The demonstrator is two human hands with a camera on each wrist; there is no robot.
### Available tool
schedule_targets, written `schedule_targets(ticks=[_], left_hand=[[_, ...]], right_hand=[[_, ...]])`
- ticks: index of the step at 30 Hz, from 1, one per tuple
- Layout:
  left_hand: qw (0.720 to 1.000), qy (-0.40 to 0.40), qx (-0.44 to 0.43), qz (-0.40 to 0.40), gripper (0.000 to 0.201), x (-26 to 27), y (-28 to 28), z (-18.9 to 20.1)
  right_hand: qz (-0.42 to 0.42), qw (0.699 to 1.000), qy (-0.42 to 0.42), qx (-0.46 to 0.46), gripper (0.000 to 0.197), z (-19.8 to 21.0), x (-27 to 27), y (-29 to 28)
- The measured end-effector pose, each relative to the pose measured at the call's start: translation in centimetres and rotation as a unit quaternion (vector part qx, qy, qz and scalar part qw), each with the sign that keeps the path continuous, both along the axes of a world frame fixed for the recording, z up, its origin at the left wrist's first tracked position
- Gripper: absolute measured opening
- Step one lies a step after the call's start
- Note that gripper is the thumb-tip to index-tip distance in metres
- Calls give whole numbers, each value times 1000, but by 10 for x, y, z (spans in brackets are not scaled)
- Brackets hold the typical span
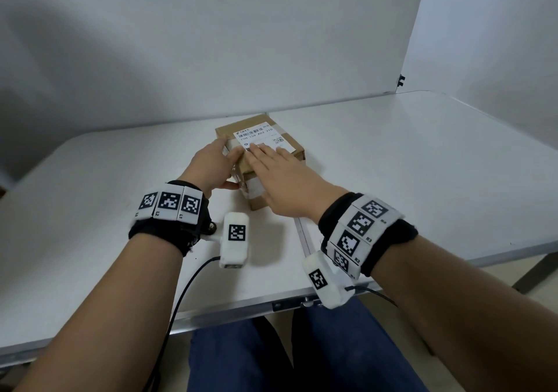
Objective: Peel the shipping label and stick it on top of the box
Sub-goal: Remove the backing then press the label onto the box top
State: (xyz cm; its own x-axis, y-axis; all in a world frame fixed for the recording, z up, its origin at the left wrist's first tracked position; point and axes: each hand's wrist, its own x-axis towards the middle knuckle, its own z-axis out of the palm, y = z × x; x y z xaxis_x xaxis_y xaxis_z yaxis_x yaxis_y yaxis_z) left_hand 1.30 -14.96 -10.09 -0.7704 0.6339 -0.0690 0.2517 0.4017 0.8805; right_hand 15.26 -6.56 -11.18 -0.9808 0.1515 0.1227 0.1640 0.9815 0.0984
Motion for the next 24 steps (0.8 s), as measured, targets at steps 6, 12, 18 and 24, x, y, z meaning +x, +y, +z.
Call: schedule_targets(ticks=[6, 12, 18, 24], left_hand=[[998, 52, -24, -6, 45, 6, 5, 0], [999, 34, -22, -16, 39, 8, 4, 1], [999, 21, -16, -25, 41, 8, 2, 0], [999, 7, -19, -29, 43, 9, 1, 3]], right_hand=[[4, 1000, -6, -30, 74, -3, 4, 6], [2, 1000, 9, -28, 77, -9, 7, 11], [-23, 999, 7, -25, 75, -10, 29, 23], [-52, 998, 4, -41, 75, -4, 32, 23]])
